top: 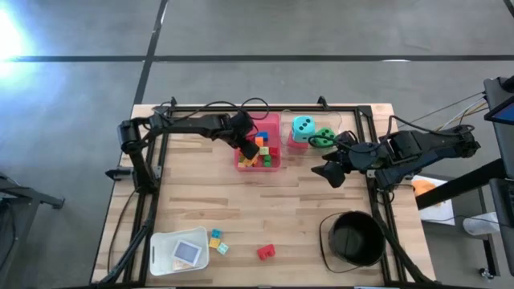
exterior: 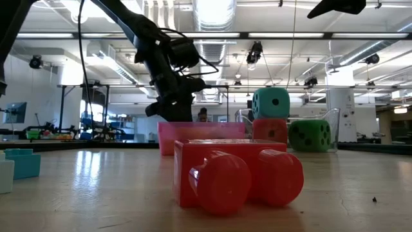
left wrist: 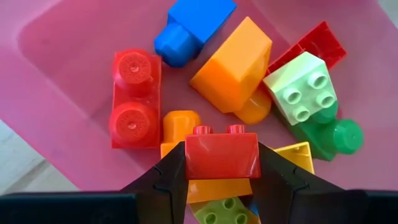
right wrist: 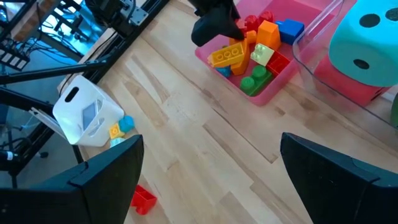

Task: Pick & Place Toys
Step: Put the red game piece into the red bin

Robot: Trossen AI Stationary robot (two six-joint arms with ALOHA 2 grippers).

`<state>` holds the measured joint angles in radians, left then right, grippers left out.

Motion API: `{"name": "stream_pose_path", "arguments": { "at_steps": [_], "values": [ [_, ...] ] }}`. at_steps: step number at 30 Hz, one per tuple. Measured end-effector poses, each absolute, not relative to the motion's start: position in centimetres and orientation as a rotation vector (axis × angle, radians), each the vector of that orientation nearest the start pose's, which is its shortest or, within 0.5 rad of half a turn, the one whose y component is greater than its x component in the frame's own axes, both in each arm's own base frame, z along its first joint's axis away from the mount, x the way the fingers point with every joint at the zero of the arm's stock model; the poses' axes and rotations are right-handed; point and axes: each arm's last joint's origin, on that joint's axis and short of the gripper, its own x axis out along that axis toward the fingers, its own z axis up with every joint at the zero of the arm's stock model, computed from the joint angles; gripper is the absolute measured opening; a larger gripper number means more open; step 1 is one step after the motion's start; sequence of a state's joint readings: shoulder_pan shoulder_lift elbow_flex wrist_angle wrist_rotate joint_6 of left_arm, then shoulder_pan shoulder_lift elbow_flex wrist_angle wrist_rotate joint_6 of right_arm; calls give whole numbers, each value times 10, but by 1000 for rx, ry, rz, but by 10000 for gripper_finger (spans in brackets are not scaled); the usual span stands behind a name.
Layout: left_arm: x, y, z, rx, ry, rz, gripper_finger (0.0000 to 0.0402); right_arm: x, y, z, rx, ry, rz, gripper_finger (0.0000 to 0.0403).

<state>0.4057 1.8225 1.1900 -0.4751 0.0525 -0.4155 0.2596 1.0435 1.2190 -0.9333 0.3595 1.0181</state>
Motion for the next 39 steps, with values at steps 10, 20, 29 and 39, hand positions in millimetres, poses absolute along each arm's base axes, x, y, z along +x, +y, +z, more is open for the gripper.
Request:
{"name": "stream_pose_path", "arguments": {
  "at_steps": [10, 20, 29, 39],
  "values": [
    [333, 141, 176, -623, 1014, 541, 132, 183, 38, 368, 742, 597, -445, 370],
    [330, 137, 177, -635, 1061, 477, 273, 183, 38, 368, 742, 597, -445, 370],
    [331, 133, 182, -638, 1053, 451, 321, 183, 38, 368, 741, 597, -445, 370],
    [337, 116, 202, -465, 1071, 283, 323, 183, 38, 368, 742, 597, -445, 370]
  ]
}}
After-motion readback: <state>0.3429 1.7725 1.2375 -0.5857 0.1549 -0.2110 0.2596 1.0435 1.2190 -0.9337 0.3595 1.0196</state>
